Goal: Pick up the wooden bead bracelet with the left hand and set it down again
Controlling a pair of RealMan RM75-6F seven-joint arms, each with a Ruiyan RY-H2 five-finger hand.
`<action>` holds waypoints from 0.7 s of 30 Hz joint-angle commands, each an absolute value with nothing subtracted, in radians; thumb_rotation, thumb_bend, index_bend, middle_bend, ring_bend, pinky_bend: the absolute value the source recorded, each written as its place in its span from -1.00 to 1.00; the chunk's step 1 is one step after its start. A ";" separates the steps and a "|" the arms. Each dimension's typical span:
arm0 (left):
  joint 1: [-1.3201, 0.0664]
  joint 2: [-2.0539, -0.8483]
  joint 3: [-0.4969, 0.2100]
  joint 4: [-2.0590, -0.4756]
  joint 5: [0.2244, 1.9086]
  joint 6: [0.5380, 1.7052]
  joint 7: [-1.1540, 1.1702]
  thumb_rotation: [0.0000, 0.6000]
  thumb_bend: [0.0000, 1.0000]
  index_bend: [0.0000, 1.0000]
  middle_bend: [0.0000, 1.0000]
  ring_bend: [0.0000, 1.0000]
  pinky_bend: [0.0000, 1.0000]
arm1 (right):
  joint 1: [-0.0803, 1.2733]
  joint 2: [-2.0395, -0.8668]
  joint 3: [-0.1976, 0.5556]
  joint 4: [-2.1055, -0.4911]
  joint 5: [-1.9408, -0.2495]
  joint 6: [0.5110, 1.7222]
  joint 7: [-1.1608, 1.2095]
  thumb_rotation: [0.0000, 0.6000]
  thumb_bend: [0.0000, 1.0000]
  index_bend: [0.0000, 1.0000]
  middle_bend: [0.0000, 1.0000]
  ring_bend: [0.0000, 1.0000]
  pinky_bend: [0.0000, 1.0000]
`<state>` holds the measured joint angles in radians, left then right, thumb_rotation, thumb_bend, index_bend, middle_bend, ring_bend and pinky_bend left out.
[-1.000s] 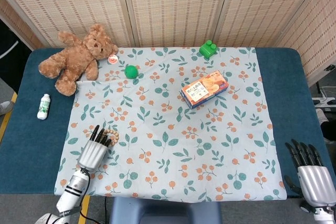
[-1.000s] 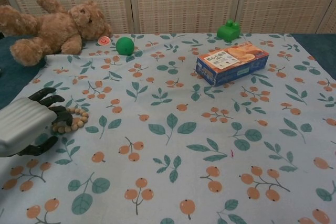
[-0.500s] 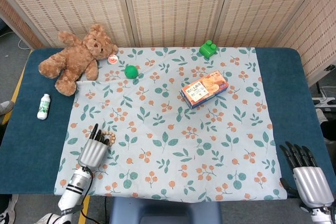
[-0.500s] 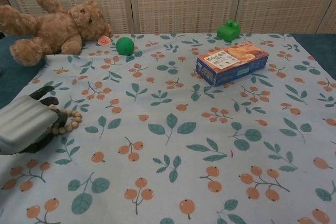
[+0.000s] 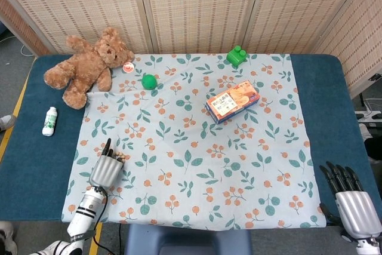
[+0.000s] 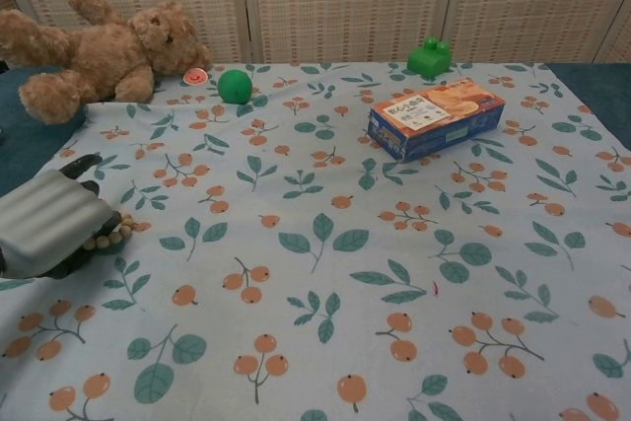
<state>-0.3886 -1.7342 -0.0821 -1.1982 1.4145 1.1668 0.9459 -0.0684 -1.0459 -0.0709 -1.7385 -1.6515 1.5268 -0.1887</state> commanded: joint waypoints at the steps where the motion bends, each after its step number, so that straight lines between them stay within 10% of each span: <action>1: -0.397 -1.741 -0.083 -1.185 1.425 1.182 0.911 1.00 0.15 0.33 0.33 -0.30 -0.88 | -0.070 -1.044 -0.072 -1.737 -1.655 1.532 -0.184 1.00 -0.57 -1.00 -1.00 -1.00 -1.00; 9: -0.438 -1.730 -0.127 -1.201 1.413 1.188 0.873 1.00 0.46 0.55 0.48 -0.21 -0.84 | -0.071 -1.040 -0.073 -1.735 -1.658 1.536 -0.174 1.00 -0.57 -1.00 -1.00 -1.00 -1.00; 21: -0.503 -1.665 -0.505 -1.513 0.913 1.172 0.762 1.00 0.66 0.59 0.56 -0.23 -0.98 | -0.068 -1.028 -0.084 -1.739 -1.673 1.528 -0.158 1.00 -0.57 -1.00 -1.00 -1.00 -1.00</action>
